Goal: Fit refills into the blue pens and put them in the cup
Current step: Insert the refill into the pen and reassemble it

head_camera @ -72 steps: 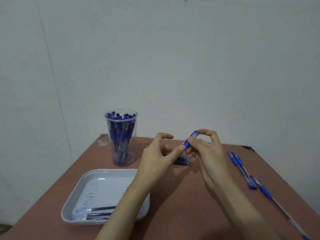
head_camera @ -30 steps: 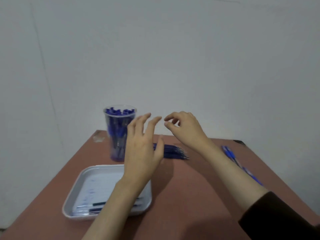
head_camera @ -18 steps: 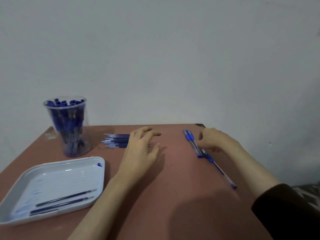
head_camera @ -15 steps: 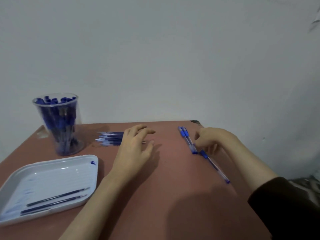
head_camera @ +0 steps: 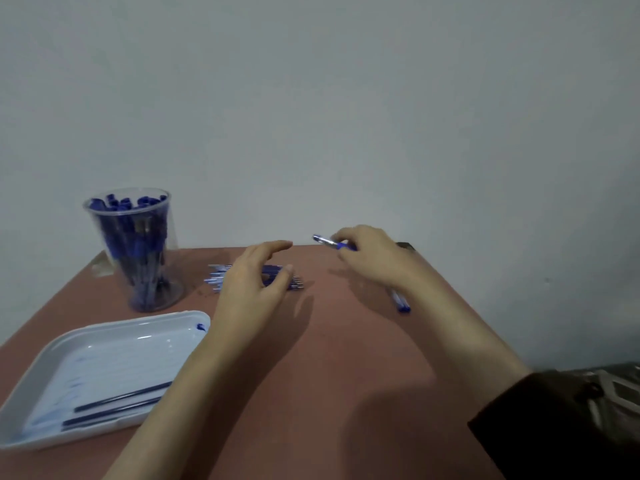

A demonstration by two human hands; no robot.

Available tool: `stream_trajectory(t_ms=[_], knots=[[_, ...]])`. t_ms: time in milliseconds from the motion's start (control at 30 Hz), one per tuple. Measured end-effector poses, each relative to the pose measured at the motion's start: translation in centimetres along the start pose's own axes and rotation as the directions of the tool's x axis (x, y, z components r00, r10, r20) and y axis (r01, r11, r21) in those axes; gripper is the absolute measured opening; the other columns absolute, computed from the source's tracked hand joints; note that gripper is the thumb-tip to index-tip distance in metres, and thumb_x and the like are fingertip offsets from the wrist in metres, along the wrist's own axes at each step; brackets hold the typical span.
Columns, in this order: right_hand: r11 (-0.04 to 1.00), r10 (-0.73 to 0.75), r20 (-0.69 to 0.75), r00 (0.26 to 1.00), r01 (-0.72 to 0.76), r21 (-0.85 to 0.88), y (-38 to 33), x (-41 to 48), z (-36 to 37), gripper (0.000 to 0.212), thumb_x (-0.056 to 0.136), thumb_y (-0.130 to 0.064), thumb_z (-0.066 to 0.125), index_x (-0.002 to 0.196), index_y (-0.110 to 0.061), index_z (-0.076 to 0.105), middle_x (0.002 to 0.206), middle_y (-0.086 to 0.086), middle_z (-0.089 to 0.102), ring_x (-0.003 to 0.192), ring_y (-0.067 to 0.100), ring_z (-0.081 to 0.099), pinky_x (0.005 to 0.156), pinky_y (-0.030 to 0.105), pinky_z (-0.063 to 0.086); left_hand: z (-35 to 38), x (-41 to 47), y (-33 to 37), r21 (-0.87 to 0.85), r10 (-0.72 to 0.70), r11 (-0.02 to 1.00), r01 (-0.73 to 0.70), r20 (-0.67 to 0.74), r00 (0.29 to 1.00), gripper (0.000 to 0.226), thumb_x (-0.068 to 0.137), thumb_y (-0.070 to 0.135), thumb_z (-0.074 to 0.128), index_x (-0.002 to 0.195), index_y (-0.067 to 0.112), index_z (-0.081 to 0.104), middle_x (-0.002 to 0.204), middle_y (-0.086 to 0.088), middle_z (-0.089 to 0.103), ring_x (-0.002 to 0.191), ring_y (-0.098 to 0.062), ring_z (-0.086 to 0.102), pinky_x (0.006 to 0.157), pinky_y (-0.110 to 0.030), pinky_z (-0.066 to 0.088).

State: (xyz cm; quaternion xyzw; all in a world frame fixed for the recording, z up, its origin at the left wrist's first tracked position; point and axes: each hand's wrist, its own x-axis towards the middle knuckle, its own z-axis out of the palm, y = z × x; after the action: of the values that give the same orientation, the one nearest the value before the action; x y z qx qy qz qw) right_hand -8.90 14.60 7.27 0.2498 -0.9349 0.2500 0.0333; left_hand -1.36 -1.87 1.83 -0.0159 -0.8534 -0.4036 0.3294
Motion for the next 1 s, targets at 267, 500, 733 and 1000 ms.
stream_trajectory(t_ms=[267,500,733,1000], knots=[[0.967,-0.192,-0.202,0.96,0.221,0.13,-2.8,-0.1,8.1,0.026,0.097,-0.041,0.046,0.11,-0.03,0.066,0.09,-0.005,0.072,0.087,0.019,0.064,0.078,0.041,0.049,-1.8,0.5,-2.0,-0.071,-0.127,0.99,0.123,-0.056,0.99,0.022,0.092,0.017,0.059,0.111,0.018,0.069,0.106,0.008,0.069,0.098,-0.004,0.061,0.089,-0.02,0.045],[0.943,-0.205,-0.246,0.947,0.259,0.211,-2.3,-0.3,8.0,0.03,0.09,-0.057,0.045,0.113,-0.047,0.062,0.099,-0.018,0.072,0.096,0.009,0.066,0.084,0.041,0.052,-1.5,0.7,-2.1,-0.203,-0.21,0.959,0.198,-0.042,0.977,0.022,0.086,0.019,0.067,0.107,0.02,0.07,0.092,0.006,0.072,0.09,-0.008,0.066,0.089,-0.038,0.052],[0.987,-0.015,-0.129,0.992,0.036,0.159,-1.3,-0.4,7.3,0.013,0.09,-0.029,0.056,0.101,-0.026,0.05,0.071,0.001,0.06,0.069,0.021,0.055,0.055,0.032,0.035,-2.4,1.2,-3.5,-0.233,-0.327,0.917,0.323,0.022,0.945,0.01,0.082,0.018,0.071,0.089,0.026,0.071,0.074,0.002,0.071,0.068,-0.007,0.063,0.074,-0.031,0.053],[0.96,-0.067,-0.221,0.973,0.123,0.251,-1.5,-0.3,7.2,0.006,0.093,-0.02,0.057,0.098,-0.023,0.059,0.082,-0.01,0.061,0.073,0.0,0.054,0.058,0.012,0.041,-1.8,0.0,-2.4,0.183,-0.341,0.94,0.288,0.506,0.792,0.008,0.076,0.026,0.077,0.081,0.019,0.077,0.079,0.001,0.073,0.076,-0.007,0.062,0.081,-0.029,0.051]])
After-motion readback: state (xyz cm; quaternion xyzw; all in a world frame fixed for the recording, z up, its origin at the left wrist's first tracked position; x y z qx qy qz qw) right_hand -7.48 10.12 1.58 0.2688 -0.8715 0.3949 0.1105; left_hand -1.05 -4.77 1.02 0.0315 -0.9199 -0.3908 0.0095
